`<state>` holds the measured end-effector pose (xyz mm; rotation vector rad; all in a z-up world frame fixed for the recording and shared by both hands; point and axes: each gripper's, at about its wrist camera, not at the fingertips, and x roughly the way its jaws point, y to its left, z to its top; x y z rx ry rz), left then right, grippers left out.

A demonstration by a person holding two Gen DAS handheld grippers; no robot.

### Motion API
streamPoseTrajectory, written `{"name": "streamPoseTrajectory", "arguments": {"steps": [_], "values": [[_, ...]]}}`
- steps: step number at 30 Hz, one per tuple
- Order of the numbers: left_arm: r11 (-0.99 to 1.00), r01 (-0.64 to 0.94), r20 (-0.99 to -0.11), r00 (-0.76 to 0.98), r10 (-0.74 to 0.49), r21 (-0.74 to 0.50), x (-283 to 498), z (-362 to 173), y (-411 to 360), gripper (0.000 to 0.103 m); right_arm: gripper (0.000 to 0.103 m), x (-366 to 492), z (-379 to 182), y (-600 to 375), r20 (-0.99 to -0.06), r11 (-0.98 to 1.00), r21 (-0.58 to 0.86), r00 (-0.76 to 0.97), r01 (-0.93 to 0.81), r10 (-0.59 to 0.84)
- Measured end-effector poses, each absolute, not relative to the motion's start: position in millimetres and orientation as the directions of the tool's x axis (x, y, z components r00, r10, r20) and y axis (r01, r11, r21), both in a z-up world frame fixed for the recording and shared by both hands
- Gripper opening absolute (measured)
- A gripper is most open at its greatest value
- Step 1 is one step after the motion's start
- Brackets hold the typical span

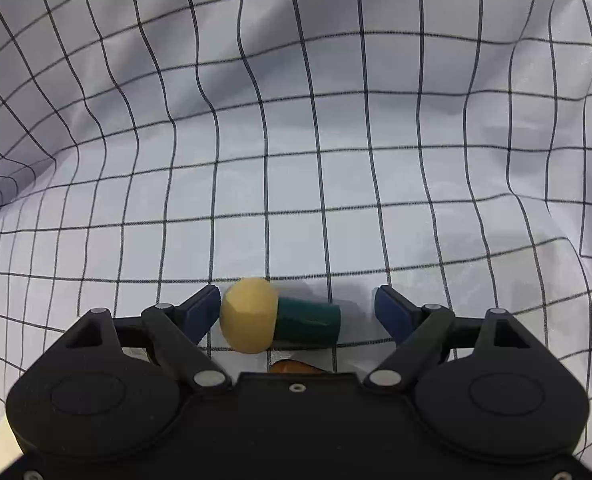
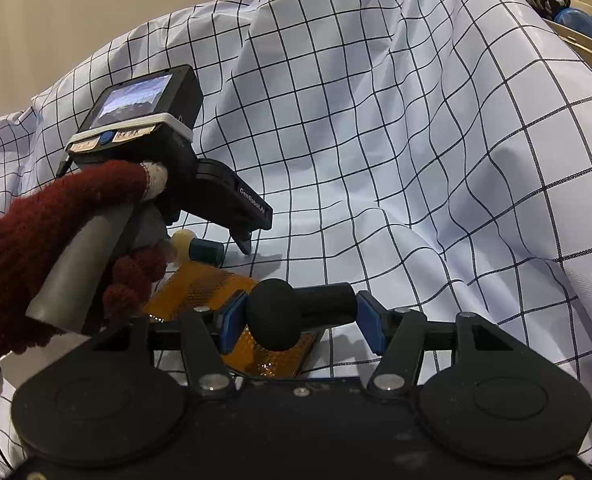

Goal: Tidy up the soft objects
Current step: 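Grasp the cream-and-teal wooden toy with the left tool while the right tool holds the black toy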

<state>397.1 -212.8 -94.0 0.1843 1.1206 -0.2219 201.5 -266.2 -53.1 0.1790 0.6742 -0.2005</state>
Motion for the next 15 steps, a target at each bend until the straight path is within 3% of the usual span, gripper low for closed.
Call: {"name": "streamPoseTrajectory", "arguments": {"steps": [3, 7, 15], "values": [[0.962, 0.271, -0.904, 0.418, -0.091, 0.029, 395.1, -96.9, -209.0, 0.080, 0.058, 201.5, -51.7, -264.8, -0.635, 0.966, 0.099, 0.762, 0.239, -0.123], [0.961, 0.277, -0.897, 0.419, -0.138, -0.018, 395.0, -95.3, -204.1, 0.056, 0.058, 199.8, -46.9, -261.0, -0.632, 0.968, 0.089, 0.764, 0.236, -0.129], [0.959, 0.281, -0.862, 0.478, -0.166, -0.029, 372.8, -61.1, -183.3, 0.056, 0.058, 189.4, -25.7, -253.4, -0.614, 0.968, 0.079, 0.777, 0.238, -0.140]]}}
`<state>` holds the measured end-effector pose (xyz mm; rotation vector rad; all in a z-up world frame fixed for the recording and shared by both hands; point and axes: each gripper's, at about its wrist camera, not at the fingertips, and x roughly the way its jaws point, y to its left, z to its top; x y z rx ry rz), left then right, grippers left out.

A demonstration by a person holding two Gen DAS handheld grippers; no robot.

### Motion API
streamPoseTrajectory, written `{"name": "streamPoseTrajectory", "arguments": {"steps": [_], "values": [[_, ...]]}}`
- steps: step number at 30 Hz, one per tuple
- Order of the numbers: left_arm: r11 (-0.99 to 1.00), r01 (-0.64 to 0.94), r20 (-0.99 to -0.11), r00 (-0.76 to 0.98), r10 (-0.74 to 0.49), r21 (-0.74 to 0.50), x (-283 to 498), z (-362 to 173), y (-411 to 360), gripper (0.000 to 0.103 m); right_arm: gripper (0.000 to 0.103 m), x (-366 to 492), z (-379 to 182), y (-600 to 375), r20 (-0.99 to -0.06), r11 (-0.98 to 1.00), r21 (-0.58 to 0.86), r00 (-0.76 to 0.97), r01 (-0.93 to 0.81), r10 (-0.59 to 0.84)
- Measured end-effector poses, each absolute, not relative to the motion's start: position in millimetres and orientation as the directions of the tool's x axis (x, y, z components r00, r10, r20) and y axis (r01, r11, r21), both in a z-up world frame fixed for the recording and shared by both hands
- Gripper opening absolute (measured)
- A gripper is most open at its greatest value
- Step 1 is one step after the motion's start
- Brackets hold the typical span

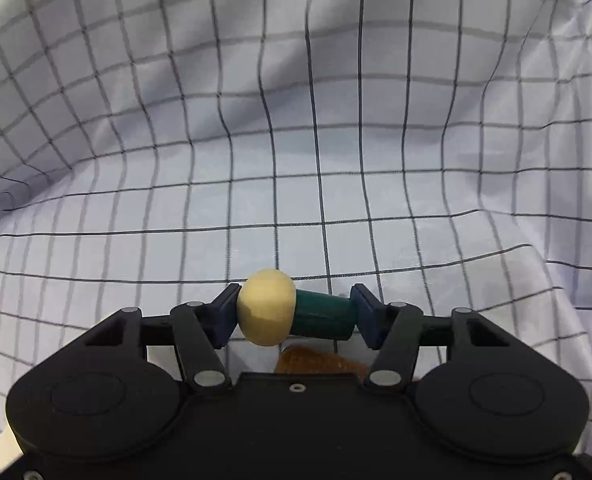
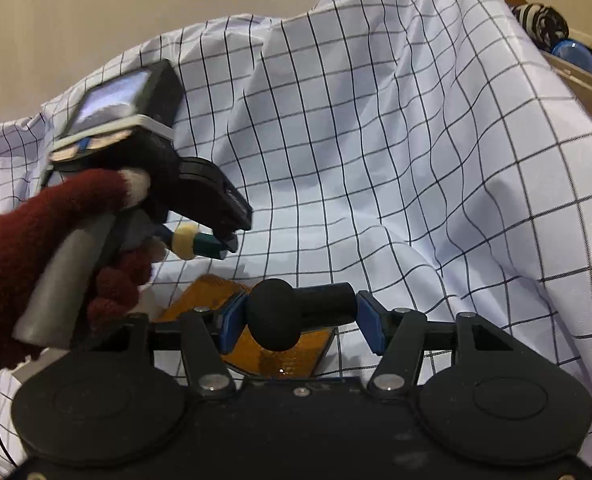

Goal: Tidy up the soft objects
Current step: 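Carry the cream-and-teal toy with the left tool while the right tool carries the black toy to the basket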

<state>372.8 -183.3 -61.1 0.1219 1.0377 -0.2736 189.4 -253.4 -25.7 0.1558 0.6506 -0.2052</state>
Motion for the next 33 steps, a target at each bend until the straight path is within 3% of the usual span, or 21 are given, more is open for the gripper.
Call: {"name": "streamPoseTrajectory", "arguments": {"steps": [10, 17, 24, 33], "values": [[0.961, 0.269, -0.778, 0.591, -0.212, -0.057, 284.0, 23.6, -114.1, 0.056, 0.058, 146.1, 16.4, -225.1, -0.565, 0.976, 0.072, 0.814, 0.206, -0.131], [0.963, 0.263, -0.712, 0.666, -0.222, -0.054, 208.3, 54.4, -61.3, 0.056, 0.058, 98.1, 39.0, -202.3, -0.534, 0.982, 0.102, 0.842, 0.162, -0.083], [0.964, 0.267, -0.672, 0.711, -0.208, -0.016, 130.5, 54.4, -32.5, 0.056, 0.058, 47.1, 51.3, -188.4, -0.509, 0.979, 0.150, 0.860, 0.136, -0.042], [0.968, 0.237, -0.706, 0.673, -0.220, -0.076, 61.4, 22.2, -20.0, 0.056, 0.058, -7.9, 49.4, -181.1, -0.499, 0.971, 0.193, 0.866, 0.142, -0.028]]}}
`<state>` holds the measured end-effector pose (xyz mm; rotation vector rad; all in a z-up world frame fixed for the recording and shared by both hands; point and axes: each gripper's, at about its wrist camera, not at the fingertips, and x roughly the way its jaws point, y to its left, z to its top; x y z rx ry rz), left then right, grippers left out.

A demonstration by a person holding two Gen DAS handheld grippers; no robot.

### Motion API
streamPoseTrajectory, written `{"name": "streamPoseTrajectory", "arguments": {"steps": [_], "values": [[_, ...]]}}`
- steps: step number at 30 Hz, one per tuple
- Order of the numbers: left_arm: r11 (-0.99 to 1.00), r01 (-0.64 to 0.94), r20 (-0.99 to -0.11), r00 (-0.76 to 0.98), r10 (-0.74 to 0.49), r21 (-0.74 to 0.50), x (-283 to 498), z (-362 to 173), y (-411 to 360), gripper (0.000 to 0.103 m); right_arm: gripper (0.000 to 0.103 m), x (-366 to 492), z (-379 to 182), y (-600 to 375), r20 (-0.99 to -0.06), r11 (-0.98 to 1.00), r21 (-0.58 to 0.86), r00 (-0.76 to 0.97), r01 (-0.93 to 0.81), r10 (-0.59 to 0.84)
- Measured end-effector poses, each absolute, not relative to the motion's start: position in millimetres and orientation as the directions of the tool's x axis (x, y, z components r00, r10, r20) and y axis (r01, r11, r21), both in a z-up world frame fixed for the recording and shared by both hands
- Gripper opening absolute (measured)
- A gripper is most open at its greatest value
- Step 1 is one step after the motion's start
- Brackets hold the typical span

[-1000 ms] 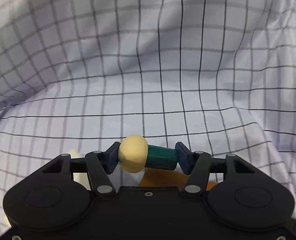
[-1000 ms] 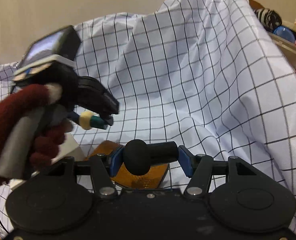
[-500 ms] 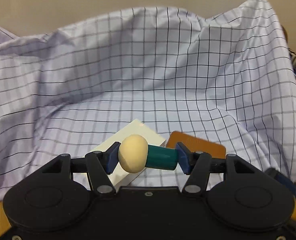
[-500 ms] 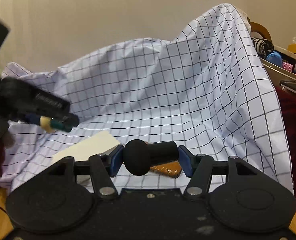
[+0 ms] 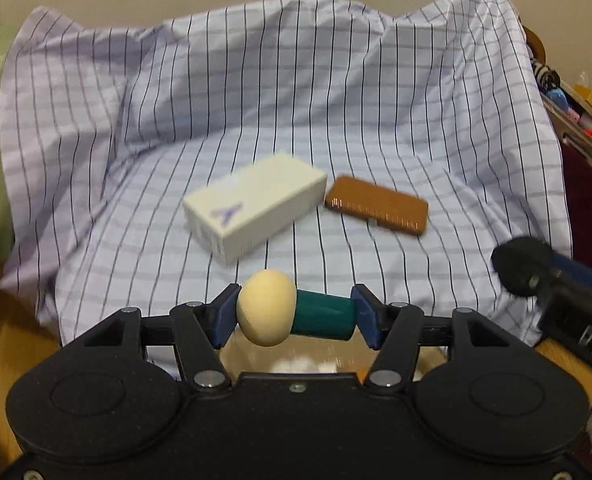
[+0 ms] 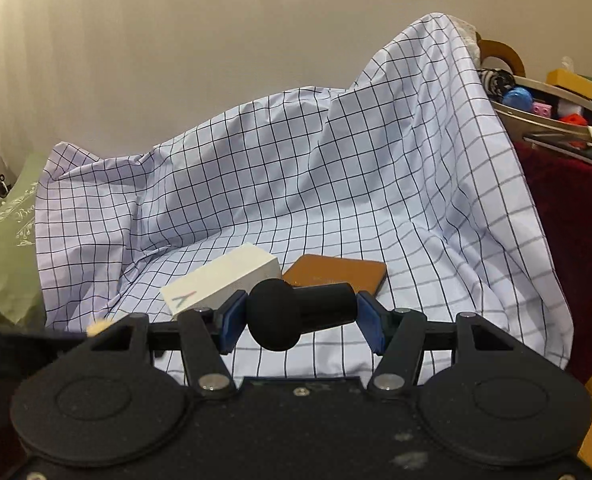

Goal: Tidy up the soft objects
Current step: 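Carry the cream-and-teal toy with the left tool while the right tool carries the black toy to the basket, then open the left tool to drop the cream-and-teal toy into the basket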

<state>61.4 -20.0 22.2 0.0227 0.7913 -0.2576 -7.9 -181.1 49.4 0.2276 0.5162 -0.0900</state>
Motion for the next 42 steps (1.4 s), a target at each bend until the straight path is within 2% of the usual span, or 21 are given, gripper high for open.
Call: {"name": "streamPoseTrajectory", "arguments": {"steps": [5, 14, 28, 29, 31, 35, 37, 42], "values": [[0.976, 0.199, -0.723, 0.660, -0.204, -0.093, 41.9, 6.4, -15.1, 0.056, 0.058, -29.4, 48.6, -179.9, -0.502, 0.967, 0.209, 0.865, 0.146, -0.021], [0.982, 0.160, -0.767, 0.616, -0.181, -0.103, 32.1, -25.2, -13.4, 0.056, 0.058, -32.2, 29.5, -177.3, -0.569, 0.960, 0.219, 0.822, 0.176, -0.021], [0.985, 0.133, -0.794, 0.584, -0.166, -0.108, 24.7, -43.9, -6.5, 0.057, 0.058, -25.6, 12.5, -167.5, -0.640, 0.959, 0.227, 0.768, 0.167, 0.018], [0.985, 0.135, -0.795, 0.583, -0.167, -0.108, 24.0, -44.8, -6.4, 0.058, 0.058, -25.0, 11.7, -166.4, -0.644, 0.960, 0.226, 0.765, 0.166, 0.019], [0.985, 0.135, -0.793, 0.587, -0.166, -0.106, 22.4, -44.8, -6.2, 0.068, 0.058, -23.4, 10.0, -163.8, -0.651, 0.961, 0.223, 0.759, 0.166, 0.020], [0.988, 0.134, -0.781, 0.607, -0.147, -0.082, 18.4, -41.8, -6.1, 0.068, 0.058, -21.7, 7.7, -161.8, -0.661, 0.962, 0.221, 0.750, 0.164, 0.024], [0.988, 0.132, -0.779, 0.611, -0.144, -0.079, 16.6, -41.1, -5.2, 0.074, 0.058, -20.9, 7.0, -160.3, -0.665, 0.962, 0.216, 0.746, 0.164, 0.022], [0.991, 0.126, -0.772, 0.625, -0.116, -0.047, 10.5, -41.3, -4.2, 0.078, 0.058, -17.8, 3.6, -155.7, -0.680, 0.966, 0.204, 0.733, 0.157, 0.025]]}}
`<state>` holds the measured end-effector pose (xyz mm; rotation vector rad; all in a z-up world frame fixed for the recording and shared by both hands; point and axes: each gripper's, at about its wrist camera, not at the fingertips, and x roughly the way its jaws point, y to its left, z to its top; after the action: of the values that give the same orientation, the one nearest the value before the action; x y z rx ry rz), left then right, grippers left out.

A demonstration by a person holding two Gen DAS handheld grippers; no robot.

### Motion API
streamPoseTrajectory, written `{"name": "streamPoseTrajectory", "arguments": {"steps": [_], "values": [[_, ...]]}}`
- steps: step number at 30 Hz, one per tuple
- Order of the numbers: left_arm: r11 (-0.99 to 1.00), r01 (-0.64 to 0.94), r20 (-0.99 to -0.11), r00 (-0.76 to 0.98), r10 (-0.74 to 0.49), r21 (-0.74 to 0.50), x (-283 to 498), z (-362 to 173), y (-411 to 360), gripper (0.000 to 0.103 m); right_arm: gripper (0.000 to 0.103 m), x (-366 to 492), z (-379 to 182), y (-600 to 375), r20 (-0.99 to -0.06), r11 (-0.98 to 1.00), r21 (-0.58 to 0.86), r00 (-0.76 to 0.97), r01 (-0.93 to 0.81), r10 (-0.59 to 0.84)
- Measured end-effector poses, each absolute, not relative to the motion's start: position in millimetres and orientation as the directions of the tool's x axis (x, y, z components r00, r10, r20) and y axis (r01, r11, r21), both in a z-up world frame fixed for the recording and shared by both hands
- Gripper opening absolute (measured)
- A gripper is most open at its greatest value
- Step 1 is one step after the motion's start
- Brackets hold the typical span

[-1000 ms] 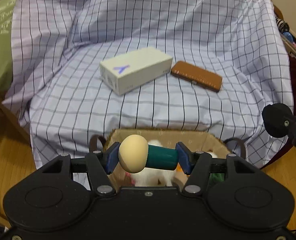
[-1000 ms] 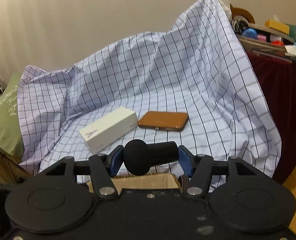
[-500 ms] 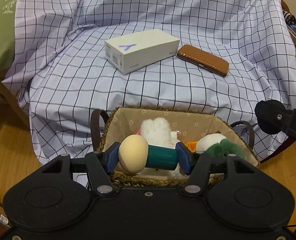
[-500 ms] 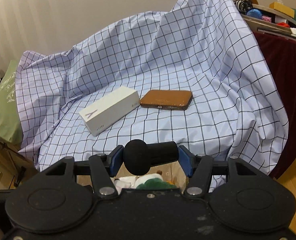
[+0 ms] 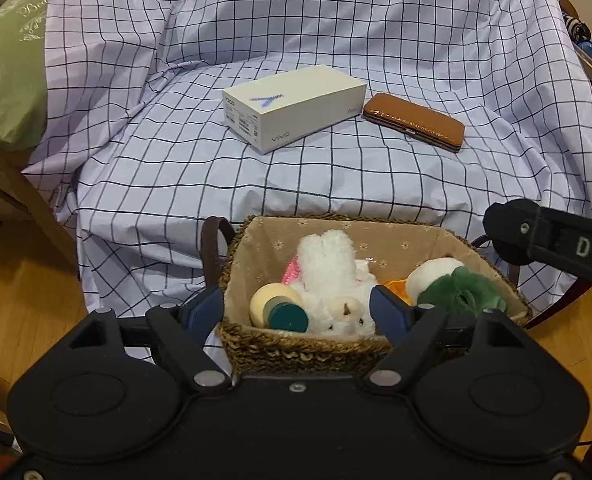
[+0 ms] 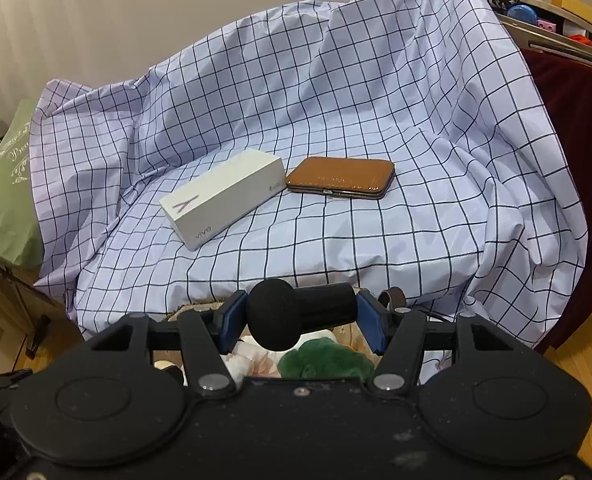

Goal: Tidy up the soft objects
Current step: 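Open the left tool to drop the cream-and-teal toy into the basket, then open the right tool to drop the black toy into the basket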

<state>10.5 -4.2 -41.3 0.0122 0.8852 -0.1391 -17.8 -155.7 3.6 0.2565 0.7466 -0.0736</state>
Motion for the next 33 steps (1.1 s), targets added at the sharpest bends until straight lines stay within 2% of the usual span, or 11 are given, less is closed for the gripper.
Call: {"name": "streamPoseTrajectory", "arguments": {"steps": [13, 25, 33], "values": [[0.995, 0.096, -0.768, 0.636, -0.077, -0.021, 5.1, -42.2, 0.0, 0.085, 0.058, -13.4, -3.7, -143.9, -0.712, 0.975, 0.173, 0.701, 0.136, 0.028], [0.999, -0.011, -0.739, 0.674, -0.016, -0.031, 4.1, -37.9, 18.8, 0.086, 0.059, -10.7, -7.7, -143.2, -0.731, 0.978, 0.163, 0.682, 0.131, 0.031], [0.999, -0.016, -0.745, 0.667, -0.015, -0.035, 4.3, -40.6, 20.0, 0.086, 0.061, -12.0, -8.0, -138.5, -0.729, 0.982, 0.166, 0.682, 0.093, 0.059]]}}
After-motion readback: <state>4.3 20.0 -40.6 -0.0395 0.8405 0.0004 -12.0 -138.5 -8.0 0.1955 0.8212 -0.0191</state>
